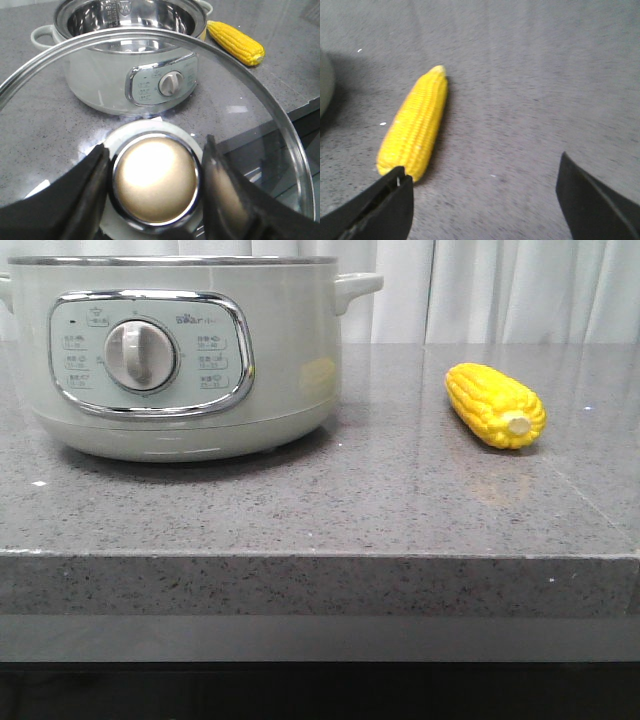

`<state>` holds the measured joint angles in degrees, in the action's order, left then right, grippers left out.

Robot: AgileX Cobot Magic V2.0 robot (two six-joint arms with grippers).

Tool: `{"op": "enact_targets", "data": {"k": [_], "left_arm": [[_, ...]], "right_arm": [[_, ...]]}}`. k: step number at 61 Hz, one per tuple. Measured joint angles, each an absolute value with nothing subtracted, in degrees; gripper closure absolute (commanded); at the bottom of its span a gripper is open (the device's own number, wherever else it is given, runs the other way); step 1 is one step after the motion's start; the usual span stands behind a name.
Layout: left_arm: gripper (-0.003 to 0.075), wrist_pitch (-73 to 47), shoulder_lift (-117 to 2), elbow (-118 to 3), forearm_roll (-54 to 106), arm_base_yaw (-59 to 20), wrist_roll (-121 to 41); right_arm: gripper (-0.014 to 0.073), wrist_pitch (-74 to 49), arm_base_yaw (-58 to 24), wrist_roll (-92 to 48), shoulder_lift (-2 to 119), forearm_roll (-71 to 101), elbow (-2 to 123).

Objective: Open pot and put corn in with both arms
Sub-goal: 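Lower the right gripper around the yellow corn cob and close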

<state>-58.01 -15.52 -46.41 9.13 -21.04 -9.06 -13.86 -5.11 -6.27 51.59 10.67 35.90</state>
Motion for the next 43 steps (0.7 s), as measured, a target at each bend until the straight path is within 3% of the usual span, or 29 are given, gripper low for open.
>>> {"op": "enact_targets", "data": {"k": [17,33,43], "left_arm": [[0.0629,-58.0,-15.2,-46.2,9.1,-21.0,-9.1],[0.0632,-58.0,-15.2,-46.2,9.1,-21.0,-9.1],[0.0650,-58.0,-15.2,-46.2,9.1,-21.0,-8.9]], "right_arm": [[-0.0006,-15.4,-11.1,-6.3,76.3,13.2,52.3],[-0.0002,-27.1,-11.2,-6.3,97.7,20.7,70.5],[0.0132,-30.2,-11.2,-6.3,102.5,21.8,75.1]]}}
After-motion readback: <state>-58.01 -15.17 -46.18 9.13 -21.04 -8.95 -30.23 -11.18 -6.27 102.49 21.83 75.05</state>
